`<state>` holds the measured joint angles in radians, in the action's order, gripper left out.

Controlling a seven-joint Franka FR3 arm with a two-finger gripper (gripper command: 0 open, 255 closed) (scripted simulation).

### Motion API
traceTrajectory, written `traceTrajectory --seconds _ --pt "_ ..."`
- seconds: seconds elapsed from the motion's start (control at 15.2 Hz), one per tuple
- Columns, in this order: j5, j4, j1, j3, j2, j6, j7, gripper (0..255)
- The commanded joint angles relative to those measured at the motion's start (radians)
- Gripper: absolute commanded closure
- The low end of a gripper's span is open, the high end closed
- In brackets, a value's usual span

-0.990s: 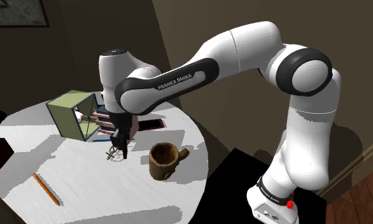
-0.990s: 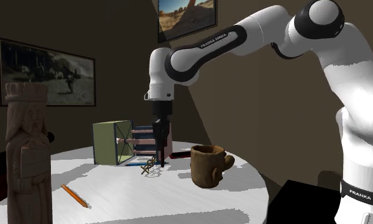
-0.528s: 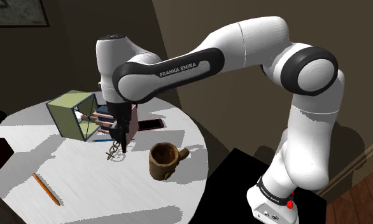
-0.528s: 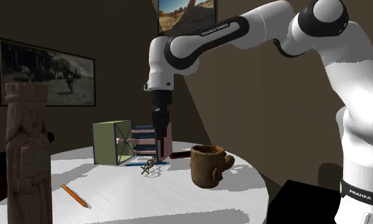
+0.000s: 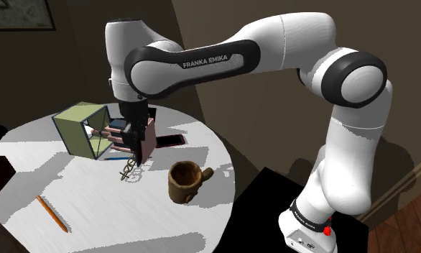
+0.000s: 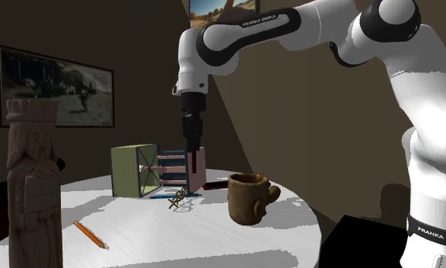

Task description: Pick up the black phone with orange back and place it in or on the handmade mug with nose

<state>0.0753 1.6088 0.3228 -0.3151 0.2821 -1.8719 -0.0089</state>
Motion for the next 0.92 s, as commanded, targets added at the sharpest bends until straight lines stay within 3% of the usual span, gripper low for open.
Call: traceTrajectory --seconds 0.0,0.73,0.86 --pt "-0.002 -0.019 0.000 -0.001 -0.005 0.025 0.000 255" --pt "-0.003 -0.168 0.007 -0.004 -0.005 0.173 -0.002 255" --pt "-0.018 -0.111 -0.004 -0.005 -0.053 0.162 -0.010 255"
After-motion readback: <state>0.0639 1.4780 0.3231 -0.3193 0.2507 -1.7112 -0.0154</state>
